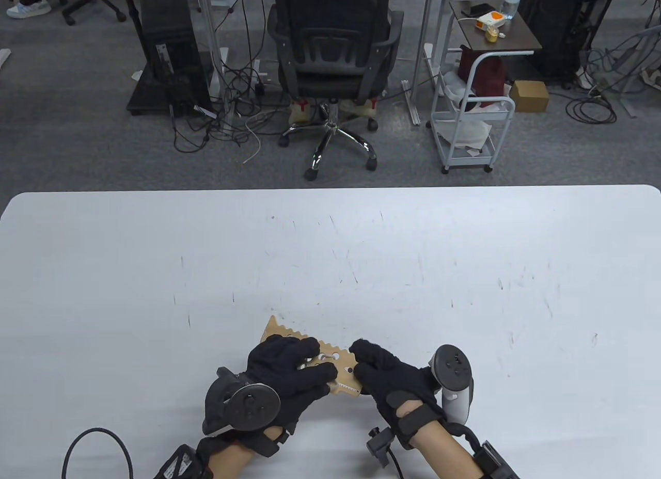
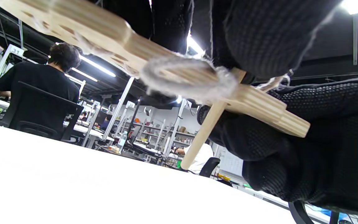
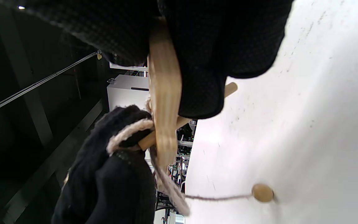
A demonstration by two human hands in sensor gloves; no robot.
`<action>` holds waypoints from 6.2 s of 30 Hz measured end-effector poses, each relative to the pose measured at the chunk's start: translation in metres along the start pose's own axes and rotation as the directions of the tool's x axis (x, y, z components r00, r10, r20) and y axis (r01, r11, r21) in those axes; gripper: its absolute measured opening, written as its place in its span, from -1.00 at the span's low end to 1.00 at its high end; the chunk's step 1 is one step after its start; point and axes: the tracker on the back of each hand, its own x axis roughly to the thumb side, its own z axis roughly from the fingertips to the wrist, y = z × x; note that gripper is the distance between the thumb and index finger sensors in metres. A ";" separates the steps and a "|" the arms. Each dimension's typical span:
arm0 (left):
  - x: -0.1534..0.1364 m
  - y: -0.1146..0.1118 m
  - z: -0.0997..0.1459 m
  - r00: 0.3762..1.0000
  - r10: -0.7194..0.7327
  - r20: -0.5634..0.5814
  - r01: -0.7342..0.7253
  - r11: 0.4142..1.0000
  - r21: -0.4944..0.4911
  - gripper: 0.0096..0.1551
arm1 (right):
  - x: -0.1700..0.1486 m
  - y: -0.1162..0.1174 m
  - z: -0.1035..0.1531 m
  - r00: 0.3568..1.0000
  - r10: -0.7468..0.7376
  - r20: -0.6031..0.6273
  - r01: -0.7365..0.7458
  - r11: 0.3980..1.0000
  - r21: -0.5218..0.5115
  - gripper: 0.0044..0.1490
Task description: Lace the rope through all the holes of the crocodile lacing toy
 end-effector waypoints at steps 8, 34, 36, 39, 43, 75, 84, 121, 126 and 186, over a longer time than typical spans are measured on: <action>0.003 0.000 -0.002 0.994 -0.112 0.013 0.113 0.991 -0.076 -0.44 | -0.007 -0.003 -0.001 0.993 -0.105 -0.045 0.104 0.994 -0.015 -0.27; -0.024 0.024 0.007 0.972 0.175 -0.157 -0.146 0.973 0.177 -0.37 | -0.005 -0.016 -0.002 0.997 -0.070 -0.020 0.068 0.992 -0.104 -0.27; -0.026 0.023 0.007 0.964 0.202 -0.170 -0.171 0.969 0.179 -0.39 | -0.004 -0.018 -0.002 0.997 -0.074 -0.013 0.072 0.991 -0.115 -0.27; -0.029 0.020 0.005 0.961 0.214 -0.177 -0.188 0.970 0.153 -0.41 | -0.003 -0.020 -0.002 0.997 -0.080 -0.005 0.078 0.989 -0.127 -0.27; -0.035 0.009 0.001 0.952 0.231 -0.199 -0.229 0.973 0.037 -0.45 | 0.000 -0.024 -0.002 0.995 -0.096 0.008 0.096 0.985 -0.145 -0.28; -0.028 -0.061 -0.008 0.929 0.257 -0.265 -0.343 0.865 -0.367 -0.49 | 0.006 -0.004 0.004 0.987 -0.157 0.037 0.158 0.987 -0.033 -0.27; -0.029 -0.052 -0.008 0.921 0.297 -0.251 -0.369 0.872 -0.321 -0.53 | 0.004 -0.009 0.002 0.989 -0.148 0.029 0.150 0.987 -0.058 -0.27; -0.096 0.000 0.006 0.862 0.293 -0.413 -0.303 0.952 0.043 -0.51 | -0.010 -0.049 -0.010 0.992 -0.127 -0.014 0.121 0.967 -0.224 -0.27; -0.108 0.006 0.011 0.836 0.311 -0.451 -0.297 0.949 0.104 -0.51 | -0.012 -0.054 -0.011 0.993 -0.120 -0.022 0.111 0.964 -0.240 -0.27; -0.040 -0.063 -0.008 0.942 -0.315 -0.112 0.214 0.827 -0.520 -0.54 | -0.021 -0.048 -0.016 0.996 -0.052 -0.074 0.036 0.977 -0.210 -0.28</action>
